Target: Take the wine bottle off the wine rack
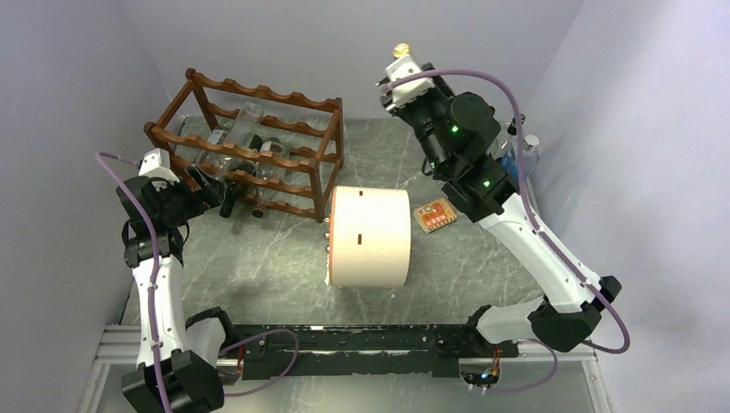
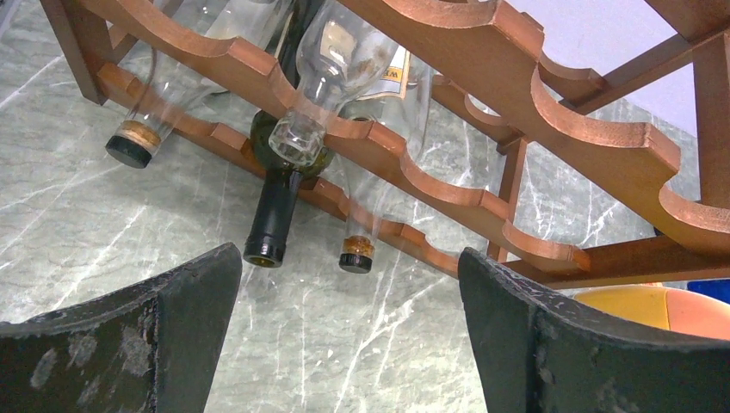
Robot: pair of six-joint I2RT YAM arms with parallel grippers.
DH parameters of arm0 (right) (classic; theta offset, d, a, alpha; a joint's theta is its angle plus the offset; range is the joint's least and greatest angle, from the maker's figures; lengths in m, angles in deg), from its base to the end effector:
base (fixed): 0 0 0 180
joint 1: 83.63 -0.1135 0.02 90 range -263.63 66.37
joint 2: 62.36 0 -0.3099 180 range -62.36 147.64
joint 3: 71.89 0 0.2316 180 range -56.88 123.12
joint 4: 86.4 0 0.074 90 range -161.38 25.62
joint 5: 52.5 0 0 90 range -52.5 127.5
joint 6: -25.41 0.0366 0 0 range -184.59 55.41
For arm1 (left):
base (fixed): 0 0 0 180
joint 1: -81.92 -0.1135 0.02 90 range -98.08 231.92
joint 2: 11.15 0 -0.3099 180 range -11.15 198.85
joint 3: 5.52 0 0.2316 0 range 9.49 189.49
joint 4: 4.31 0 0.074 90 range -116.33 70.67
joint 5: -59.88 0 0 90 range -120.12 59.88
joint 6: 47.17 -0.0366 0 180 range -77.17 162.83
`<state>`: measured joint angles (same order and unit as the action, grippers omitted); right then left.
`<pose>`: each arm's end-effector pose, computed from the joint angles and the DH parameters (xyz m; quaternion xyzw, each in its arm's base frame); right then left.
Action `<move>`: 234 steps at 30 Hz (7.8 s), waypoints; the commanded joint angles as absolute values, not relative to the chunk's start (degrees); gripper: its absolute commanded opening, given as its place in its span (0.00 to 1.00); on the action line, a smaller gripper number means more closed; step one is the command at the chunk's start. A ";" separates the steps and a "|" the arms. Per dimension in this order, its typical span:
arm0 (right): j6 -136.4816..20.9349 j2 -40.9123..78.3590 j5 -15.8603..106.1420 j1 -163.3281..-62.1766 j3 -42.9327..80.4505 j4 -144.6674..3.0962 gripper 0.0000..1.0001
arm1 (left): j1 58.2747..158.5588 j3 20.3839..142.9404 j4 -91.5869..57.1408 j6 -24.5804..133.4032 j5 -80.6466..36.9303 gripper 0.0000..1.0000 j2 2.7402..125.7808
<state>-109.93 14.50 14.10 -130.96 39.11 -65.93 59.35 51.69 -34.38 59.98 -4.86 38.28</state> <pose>0.1773 0.1709 0.5707 -0.3276 0.5331 -0.1119 0.7720 0.1417 0.0420 0.3396 -0.1607 0.8035 -0.1557 0.5516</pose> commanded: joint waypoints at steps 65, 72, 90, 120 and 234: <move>-72.90 27.11 26.54 -99.75 13.62 -98.45 0.59 | 62.20 50.79 -32.18 58.40 -2.34 1.00 37.22; -74.59 25.50 27.89 -99.84 13.62 -96.96 0.70 | 62.89 50.95 -32.70 58.31 -3.61 1.00 36.98; -75.33 13.33 29.32 -102.26 13.30 -83.58 1.00 | 63.74 51.23 -33.04 58.21 -3.72 1.00 35.94; -76.54 17.76 26.16 -143.37 25.80 -58.74 1.00 | 66.25 51.17 -33.83 58.56 -6.76 0.99 33.74; -76.27 12.48 36.03 -136.15 15.03 -76.54 1.00 | 56.31 41.56 67.29 123.77 23.82 0.14 92.71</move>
